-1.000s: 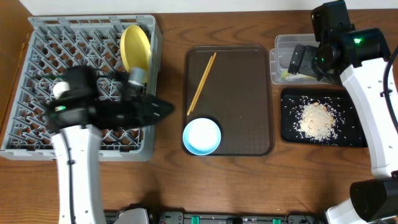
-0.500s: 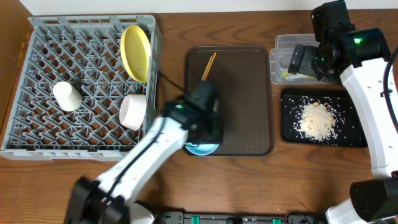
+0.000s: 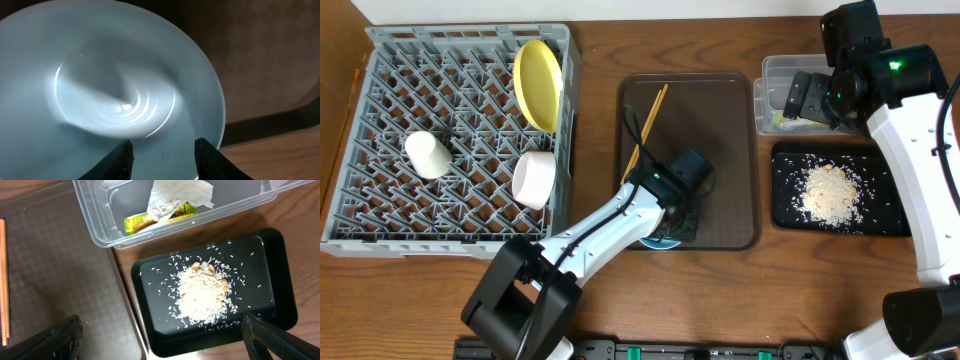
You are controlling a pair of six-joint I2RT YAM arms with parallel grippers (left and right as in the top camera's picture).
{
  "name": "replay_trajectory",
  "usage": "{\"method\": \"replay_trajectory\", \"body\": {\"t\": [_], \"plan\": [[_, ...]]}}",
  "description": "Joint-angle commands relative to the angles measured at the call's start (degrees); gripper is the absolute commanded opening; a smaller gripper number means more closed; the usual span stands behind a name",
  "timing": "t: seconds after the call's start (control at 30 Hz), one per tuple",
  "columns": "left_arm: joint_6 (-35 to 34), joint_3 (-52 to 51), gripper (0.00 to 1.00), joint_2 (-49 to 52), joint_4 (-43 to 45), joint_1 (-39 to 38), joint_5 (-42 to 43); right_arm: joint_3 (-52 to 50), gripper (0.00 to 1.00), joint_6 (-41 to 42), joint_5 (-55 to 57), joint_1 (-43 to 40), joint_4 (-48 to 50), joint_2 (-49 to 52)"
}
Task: Sort waste into correct bins and load items into the dishwasher
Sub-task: 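Grasp the rim of the light-blue bowl with the left gripper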
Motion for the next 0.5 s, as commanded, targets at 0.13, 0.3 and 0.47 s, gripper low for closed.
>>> {"method": "replay_trajectory", "body": {"t": [0.13, 0.3, 0.47], "plan": [[-0.72, 2.56, 0.42, -1.75, -3.98, 0.94, 2.19, 0.17, 0.99, 0.44, 0.57, -0.07, -0.02, -0.57], [1.97, 3.15, 0.43, -6.91, -4.13, 0.74, 7.26, 0.17, 0.99, 0.42, 0.59, -0.07, -0.02, -0.57], [2.01, 2.51, 0.43, -5.53, 2.03, -1.46, 6.73, 0.17, 0.99, 0.42, 0.59, -0.07, -0.02, -0.57]]}}
